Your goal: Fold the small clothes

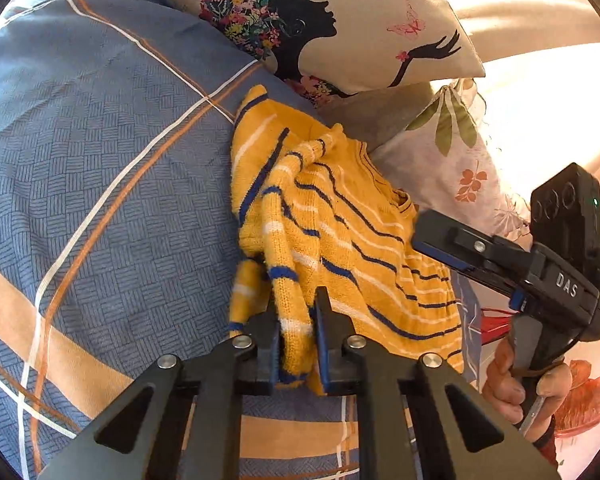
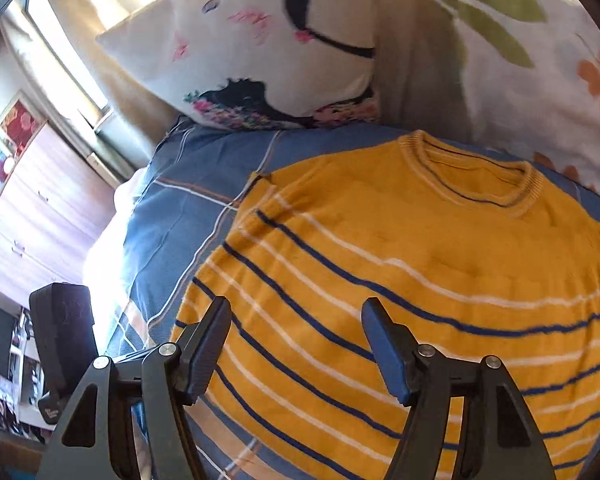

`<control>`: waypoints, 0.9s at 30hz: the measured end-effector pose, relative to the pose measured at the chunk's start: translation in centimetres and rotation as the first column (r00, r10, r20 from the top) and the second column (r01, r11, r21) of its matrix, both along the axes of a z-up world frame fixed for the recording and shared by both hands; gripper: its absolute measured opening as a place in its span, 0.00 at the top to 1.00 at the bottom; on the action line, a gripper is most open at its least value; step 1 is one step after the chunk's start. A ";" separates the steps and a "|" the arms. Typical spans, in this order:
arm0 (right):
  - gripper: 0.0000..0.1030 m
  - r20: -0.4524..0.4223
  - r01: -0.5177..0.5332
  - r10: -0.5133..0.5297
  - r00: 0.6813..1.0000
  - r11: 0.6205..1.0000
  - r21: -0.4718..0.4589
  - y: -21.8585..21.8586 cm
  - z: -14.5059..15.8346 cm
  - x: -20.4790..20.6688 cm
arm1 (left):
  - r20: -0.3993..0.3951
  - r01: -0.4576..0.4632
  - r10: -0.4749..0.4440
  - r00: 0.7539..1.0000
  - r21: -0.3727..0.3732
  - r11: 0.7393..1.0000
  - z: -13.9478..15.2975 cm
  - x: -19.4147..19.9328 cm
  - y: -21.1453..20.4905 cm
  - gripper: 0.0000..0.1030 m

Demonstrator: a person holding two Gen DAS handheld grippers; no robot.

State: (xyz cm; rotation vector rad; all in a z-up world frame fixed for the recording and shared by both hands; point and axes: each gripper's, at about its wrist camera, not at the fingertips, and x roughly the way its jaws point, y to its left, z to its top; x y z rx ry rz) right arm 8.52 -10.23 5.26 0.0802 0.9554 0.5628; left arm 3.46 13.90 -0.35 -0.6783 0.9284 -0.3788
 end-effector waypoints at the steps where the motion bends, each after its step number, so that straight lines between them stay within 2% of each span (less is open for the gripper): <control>1: 0.29 -0.010 -0.029 0.029 1.000 0.999 -0.024 1.9 -0.2 0.7 | -0.003 -0.004 0.004 1.000 -0.019 1.000 -0.1 0.0 0.1 0.87; 4: 0.28 -0.069 -0.083 0.078 0.995 0.993 -0.081 6.2 -1.2 3.0 | -0.001 -0.010 0.010 1.000 -0.033 0.999 -0.2 -0.1 0.2 0.87; 7: 0.28 -0.112 -0.097 0.077 0.991 0.977 -0.187 10.1 -2.6 4.7 | -0.001 -0.018 0.018 1.000 -0.040 0.999 -0.3 -0.2 0.2 0.87; 10: 0.24 -0.109 -0.098 0.066 0.992 0.941 -0.325 13.3 -3.8 5.5 | -0.003 -0.026 0.026 1.000 -0.049 0.998 -0.5 -0.3 0.3 0.87; 13: 0.23 -0.097 -0.097 0.059 0.994 0.883 -0.460 15.4 -5.1 5.7 | -0.009 -0.035 0.034 0.999 -0.057 0.998 -0.9 -0.4 0.5 0.87; 14: 0.28 -0.079 -0.095 0.064 0.995 0.858 -0.505 16.0 -5.4 5.5 | -0.010 -0.036 0.036 0.999 -0.059 0.998 -0.9 -0.4 0.5 0.87; 15: 0.40 -0.050 -0.088 0.073 0.996 0.831 -0.550 16.5 -5.6 5.1 | -0.010 -0.036 0.036 0.999 -0.061 0.998 -0.8 -0.4 0.5 0.87; 16: 0.45 -0.012 -0.077 0.087 0.996 0.802 -0.593 16.9 -5.7 4.5 | -0.010 -0.036 0.035 0.999 -0.062 0.997 -0.7 -0.5 0.5 0.87; 17: 0.58 0.011 -0.077 0.105 0.994 0.793 -0.604 17.0 -5.7 4.0 | -0.009 -0.036 0.035 0.999 -0.061 0.998 -0.6 -0.5 0.5 0.87; 18: 0.73 0.020 -0.080 0.115 0.993 0.798 -0.598 16.9 -5.5 3.7 | -0.004 -0.034 0.034 0.999 -0.056 0.998 -0.3 -0.7 0.3 0.87; 20: 0.84 0.026 -0.072 0.103 0.994 0.838 -0.541 15.7 -4.4 3.4 | 0.021 -0.015 0.016 1.000 -0.039 0.999 0.8 -1.1 -0.3 0.87; 22: 0.87 0.042 -0.052 0.080 0.996 0.887 -0.459 13.5 -2.6 3.2 | 0.054 0.005 -0.003 0.999 -0.025 1.000 2.2 -1.7 -0.8 0.87; 24: 0.88 0.060 -0.021 0.048 0.997 0.922 -0.386 10.5 -0.9 2.9 | 0.090 0.018 -0.014 0.996 -0.048 0.999 3.9 -2.6 -0.9 0.86; 26: 0.88 0.073 0.017 0.006 0.997 0.947 -0.321 7.4 0.4 2.7 | 0.134 0.036 -0.026 0.991 -0.069 0.997 5.7 -3.6 -1.0 0.78; 27: 0.88 0.075 0.040 -0.019 0.997 0.958 -0.282 5.4 1.1 2.6 | 0.157 0.039 -0.029 0.987 -0.064 0.997 6.5 -4.0 -1.2 0.69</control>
